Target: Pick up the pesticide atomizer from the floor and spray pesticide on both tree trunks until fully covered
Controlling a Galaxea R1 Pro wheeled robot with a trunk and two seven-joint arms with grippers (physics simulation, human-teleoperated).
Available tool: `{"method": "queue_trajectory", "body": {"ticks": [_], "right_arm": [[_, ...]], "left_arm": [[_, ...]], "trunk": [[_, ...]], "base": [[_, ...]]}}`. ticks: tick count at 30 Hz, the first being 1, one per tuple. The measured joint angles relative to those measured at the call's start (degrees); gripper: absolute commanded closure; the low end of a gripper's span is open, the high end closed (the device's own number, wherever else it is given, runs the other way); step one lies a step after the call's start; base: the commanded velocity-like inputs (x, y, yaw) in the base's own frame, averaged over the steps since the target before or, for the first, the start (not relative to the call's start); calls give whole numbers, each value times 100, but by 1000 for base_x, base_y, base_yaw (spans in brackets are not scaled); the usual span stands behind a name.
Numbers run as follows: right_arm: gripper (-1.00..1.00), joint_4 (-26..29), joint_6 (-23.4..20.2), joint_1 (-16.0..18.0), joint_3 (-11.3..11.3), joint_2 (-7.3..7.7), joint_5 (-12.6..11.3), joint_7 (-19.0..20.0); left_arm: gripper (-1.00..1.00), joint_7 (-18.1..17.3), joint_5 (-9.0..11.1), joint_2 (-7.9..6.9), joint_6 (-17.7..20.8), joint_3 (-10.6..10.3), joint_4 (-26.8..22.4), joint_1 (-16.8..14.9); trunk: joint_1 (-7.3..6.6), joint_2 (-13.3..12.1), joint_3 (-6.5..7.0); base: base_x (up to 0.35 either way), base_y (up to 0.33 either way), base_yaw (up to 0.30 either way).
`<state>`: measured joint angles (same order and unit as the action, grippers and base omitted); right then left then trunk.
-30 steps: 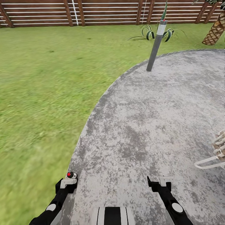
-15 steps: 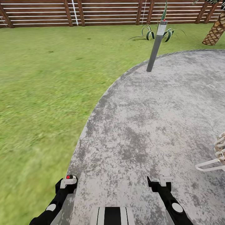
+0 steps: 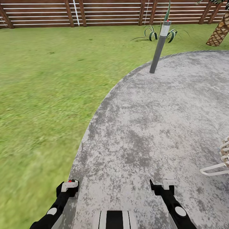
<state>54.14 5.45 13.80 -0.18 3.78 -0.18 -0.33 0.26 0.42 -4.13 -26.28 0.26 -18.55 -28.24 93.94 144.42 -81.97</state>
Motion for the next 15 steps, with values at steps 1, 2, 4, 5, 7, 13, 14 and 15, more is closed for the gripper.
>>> {"method": "queue_trajectory", "body": {"ticks": [1,2,4,5,7,13,14,15], "right_arm": [[-100,0,0,0,0,0,0,-1],[-100,0,0,0,0,0,0,-1],[-100,0,0,0,0,0,0,-2],[-100,0,0,0,0,0,0,-2],[-100,0,0,0,0,0,0,-2],[-100,0,1,0,0,0,1,-1],[-100,0,0,0,0,0,1,-2],[-100,0,0,0,0,0,0,-2]], "left_arm": [[-100,0,0,4,0,0,0,1],[-100,0,0,5,0,0,0,1],[-100,0,0,7,0,0,0,2],[-100,0,1,8,0,0,0,2],[-100,0,-2,14,0,-2,0,2],[100,0,-4,20,0,-8,0,2],[100,0,-6,24,2,-11,0,2],[100,3,-6,23,4,-10,0,2]], "trunk": [[0,0,0],[0,0,0],[0,0,0],[0,0,0],[0,0,0],[0,0,0],[0,0,0],[0,0,0]], "base": [[4,4,0],[3,3,0],[1,1,0],[0,0,0],[0,0,0],[0,0,0],[0,0,0],[0,0,0]]}}
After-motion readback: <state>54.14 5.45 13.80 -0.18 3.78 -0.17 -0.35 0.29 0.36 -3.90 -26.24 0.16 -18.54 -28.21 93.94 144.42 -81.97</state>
